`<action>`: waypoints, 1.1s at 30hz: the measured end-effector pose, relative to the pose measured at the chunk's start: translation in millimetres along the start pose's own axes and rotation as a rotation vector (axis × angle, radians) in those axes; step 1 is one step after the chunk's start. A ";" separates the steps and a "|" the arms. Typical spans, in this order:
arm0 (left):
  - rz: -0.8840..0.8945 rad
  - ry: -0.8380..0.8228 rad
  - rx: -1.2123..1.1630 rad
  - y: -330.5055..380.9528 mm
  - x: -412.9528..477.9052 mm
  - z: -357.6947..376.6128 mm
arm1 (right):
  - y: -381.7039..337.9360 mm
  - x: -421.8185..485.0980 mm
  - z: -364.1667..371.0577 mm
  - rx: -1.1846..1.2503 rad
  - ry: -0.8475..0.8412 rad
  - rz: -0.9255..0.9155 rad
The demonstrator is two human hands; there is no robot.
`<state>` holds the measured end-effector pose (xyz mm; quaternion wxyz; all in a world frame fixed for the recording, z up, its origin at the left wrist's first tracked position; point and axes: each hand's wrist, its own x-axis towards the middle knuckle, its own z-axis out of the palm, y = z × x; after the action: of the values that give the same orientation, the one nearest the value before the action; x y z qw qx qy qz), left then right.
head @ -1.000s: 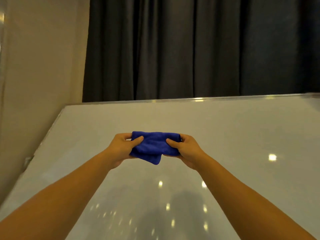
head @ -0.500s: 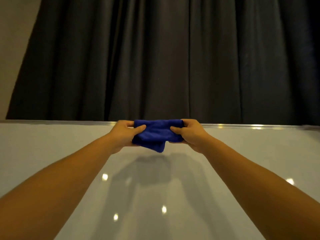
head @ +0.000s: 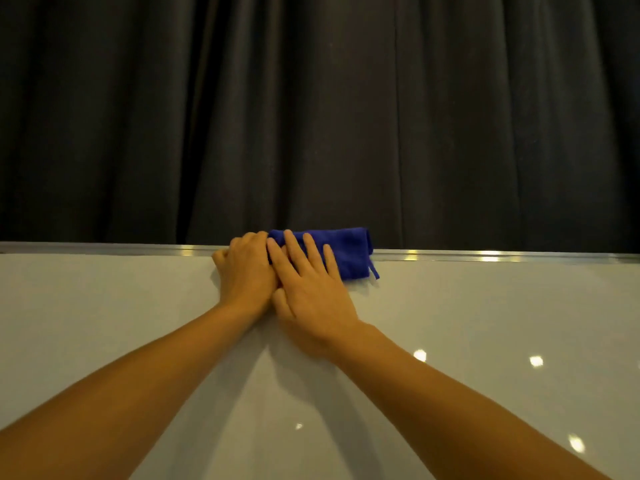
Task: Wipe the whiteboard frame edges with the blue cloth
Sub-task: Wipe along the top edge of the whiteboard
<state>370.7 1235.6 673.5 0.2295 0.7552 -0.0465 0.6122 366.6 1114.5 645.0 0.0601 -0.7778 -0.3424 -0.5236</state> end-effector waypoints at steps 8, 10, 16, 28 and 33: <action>0.212 -0.295 0.259 -57.7 -19.9 -0.5 | 93.4 -41.0 -16.7 -0.345 -0.043 0.435; 0.208 -0.327 0.309 -61.5 -25.5 7.3 | 81.8 -32.5 -13.2 -0.299 -0.020 0.623; 0.200 -0.332 0.380 -62.1 -22.9 8.6 | 3.4 10.3 27.6 -0.065 -0.045 0.214; 0.183 -0.353 0.388 -52.8 -36.5 1.0 | 15.1 2.8 35.7 -0.147 -0.050 0.336; 0.182 -0.341 0.321 -64.3 -42.5 -2.7 | 95.6 -48.1 -34.7 -0.206 -0.045 0.701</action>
<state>380.5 1285.0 615.0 0.0397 0.8670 -0.0545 0.4937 386.3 1003.7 644.6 0.1498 -0.8612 -0.0017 -0.4858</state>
